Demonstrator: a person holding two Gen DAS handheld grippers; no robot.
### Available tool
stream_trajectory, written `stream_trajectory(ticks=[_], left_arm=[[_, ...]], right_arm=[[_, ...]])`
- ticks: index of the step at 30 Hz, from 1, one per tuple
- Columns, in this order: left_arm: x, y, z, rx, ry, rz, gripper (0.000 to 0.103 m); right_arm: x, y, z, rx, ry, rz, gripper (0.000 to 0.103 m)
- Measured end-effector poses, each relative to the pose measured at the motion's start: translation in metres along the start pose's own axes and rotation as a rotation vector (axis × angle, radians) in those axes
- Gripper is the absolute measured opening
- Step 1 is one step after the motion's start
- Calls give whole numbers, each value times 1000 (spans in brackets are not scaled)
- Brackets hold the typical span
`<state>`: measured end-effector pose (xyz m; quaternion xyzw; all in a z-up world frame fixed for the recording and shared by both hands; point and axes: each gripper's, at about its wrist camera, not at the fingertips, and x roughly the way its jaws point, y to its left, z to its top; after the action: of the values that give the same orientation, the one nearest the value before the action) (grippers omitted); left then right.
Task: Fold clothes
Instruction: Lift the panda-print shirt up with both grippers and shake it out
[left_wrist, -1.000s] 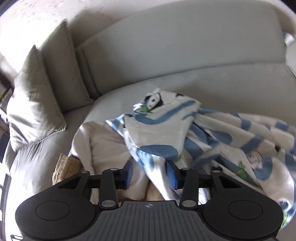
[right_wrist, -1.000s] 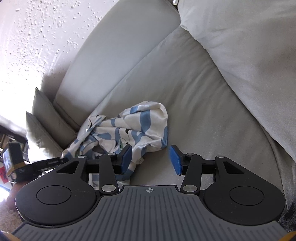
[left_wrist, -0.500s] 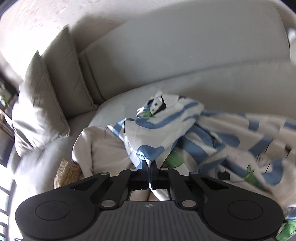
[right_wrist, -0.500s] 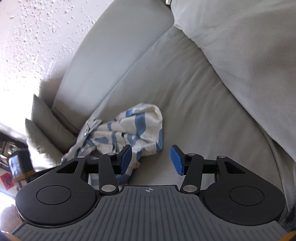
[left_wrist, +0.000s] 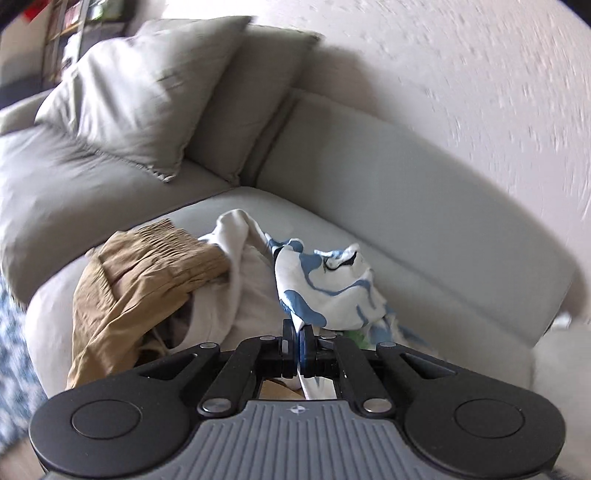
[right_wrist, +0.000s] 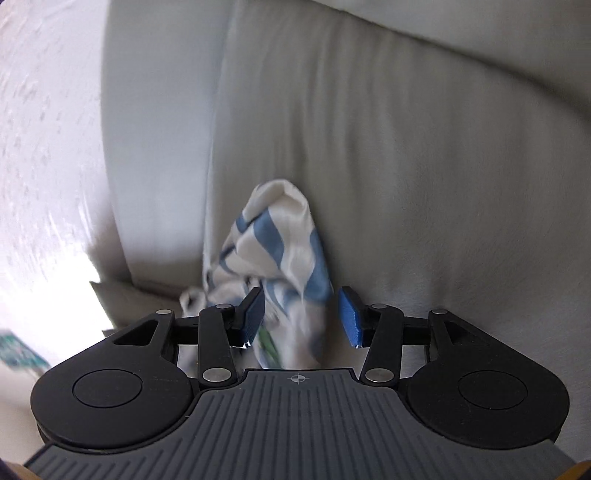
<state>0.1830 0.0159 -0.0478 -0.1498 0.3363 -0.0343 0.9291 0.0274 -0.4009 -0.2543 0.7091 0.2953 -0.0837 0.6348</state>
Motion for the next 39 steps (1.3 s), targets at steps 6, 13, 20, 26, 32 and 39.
stream_trajectory(ticks=[6,13,20,26,32,39], left_arm=[[-22,1,8,-9,-47,-24,1],[-26,22,2,-58,-54,-8,1],[-50,47,9,-224,-46,-97,1],[-108,39,50,-405,-110,-387,0],[-235,21,109,-383,-402,-698,0],[-268,6,124,-380,-248,-750,0]], right_arm=[[14,13,-18,-83,9,-47,46],[27,15,-33,-347,-15,-92,15],[24,42,-36,-460,-29,-28,0],[-92,143,-66,-621,-206,303,0],[-208,243,-96,-771,-384,638,0],[-320,320,-127,-906,-480,678,0]])
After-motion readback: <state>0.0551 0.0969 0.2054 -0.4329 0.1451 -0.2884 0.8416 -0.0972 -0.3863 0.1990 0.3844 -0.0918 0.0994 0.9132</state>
